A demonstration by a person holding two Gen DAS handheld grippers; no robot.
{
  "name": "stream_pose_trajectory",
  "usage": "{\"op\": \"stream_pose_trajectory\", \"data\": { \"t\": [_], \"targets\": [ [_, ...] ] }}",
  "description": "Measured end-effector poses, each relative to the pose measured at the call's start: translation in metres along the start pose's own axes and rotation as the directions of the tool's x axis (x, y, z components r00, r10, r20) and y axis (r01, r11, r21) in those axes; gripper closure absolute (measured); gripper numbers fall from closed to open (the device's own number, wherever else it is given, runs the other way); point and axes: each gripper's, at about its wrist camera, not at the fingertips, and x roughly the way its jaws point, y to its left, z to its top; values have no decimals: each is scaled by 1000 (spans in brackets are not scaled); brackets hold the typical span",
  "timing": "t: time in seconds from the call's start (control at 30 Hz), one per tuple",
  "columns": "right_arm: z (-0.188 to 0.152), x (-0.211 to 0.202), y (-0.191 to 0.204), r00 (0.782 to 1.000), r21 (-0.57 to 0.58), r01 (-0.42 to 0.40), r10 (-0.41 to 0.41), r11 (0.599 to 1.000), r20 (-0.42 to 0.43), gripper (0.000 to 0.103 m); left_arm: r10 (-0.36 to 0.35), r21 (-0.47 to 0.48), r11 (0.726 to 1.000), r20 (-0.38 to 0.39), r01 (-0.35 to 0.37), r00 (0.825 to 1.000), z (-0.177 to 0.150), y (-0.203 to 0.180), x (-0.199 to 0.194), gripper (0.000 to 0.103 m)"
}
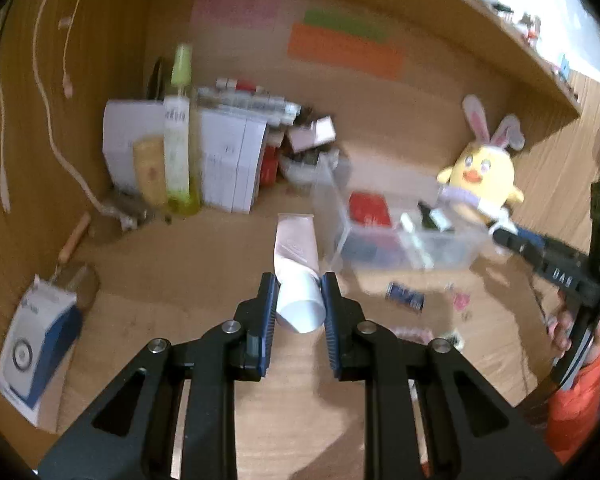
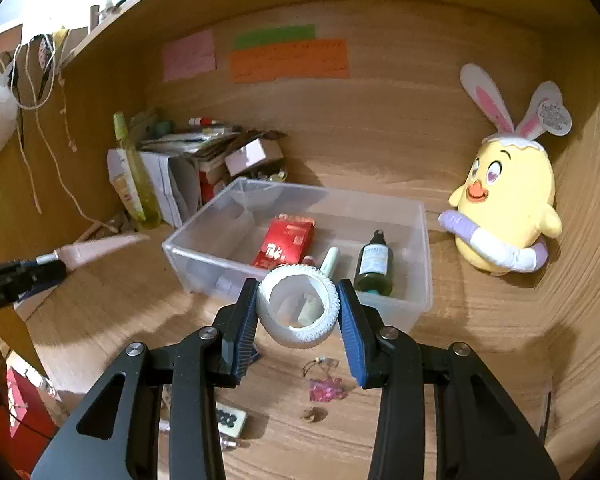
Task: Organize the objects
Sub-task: 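Carry the pink tube and white tape over the clear box and open both tools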
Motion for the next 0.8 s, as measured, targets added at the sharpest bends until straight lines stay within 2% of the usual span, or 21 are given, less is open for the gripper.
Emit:
{"op": "stream_pose_trajectory", "data": {
  "t": [0.2, 0.43, 0.8],
  "targets": [
    [13, 1, -6, 1000, -6, 16, -16, 1000, 26, 68, -53, 16, 999, 49, 52, 997, 28, -15, 6, 81],
    [27, 18, -12, 999, -13, 29, -29, 999, 21, 68, -70, 20, 997, 10, 69, 998, 47, -32, 46, 81],
    [41, 64, -31, 998, -3, 59, -60, 998, -35, 68, -106, 29, 994, -64, 108, 992, 64, -57, 102, 81]
  ]
}}
